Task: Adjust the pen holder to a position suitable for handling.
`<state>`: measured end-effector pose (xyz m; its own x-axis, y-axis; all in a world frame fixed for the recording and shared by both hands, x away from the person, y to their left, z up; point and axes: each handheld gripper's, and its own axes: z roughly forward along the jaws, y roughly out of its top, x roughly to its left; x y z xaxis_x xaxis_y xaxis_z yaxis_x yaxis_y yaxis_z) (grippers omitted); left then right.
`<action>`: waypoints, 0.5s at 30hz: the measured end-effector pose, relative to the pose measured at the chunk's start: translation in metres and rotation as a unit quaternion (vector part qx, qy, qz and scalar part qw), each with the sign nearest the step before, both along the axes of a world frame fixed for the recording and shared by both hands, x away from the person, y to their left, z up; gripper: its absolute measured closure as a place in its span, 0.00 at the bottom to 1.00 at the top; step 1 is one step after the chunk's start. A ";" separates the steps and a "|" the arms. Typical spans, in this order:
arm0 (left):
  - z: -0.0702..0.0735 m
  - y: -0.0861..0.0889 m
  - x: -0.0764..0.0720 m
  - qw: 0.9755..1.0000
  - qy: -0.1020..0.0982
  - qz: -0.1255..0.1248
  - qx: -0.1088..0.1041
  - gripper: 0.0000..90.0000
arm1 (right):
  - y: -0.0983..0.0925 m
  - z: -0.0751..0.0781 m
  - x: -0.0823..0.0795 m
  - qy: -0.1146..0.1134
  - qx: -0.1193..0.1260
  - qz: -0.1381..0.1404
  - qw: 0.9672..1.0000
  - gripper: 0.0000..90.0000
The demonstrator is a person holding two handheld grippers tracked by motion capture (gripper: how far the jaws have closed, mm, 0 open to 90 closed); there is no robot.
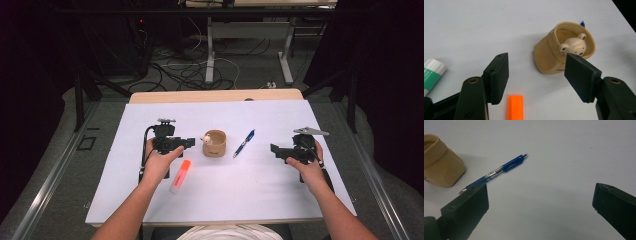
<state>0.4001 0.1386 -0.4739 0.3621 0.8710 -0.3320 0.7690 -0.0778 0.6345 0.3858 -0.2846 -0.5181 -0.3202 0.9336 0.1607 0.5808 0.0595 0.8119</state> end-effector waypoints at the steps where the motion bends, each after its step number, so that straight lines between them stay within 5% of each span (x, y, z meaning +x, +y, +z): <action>1: 0.000 0.003 -0.002 1.000 0.000 -0.001 0.003 0.40 | 0.000 0.000 0.000 0.001 0.001 0.000 1.000 0.00; 15: -0.015 0.016 -0.003 0.999 0.023 -0.025 0.033 0.35 | 0.001 0.001 -0.001 0.000 0.001 0.001 1.000 0.00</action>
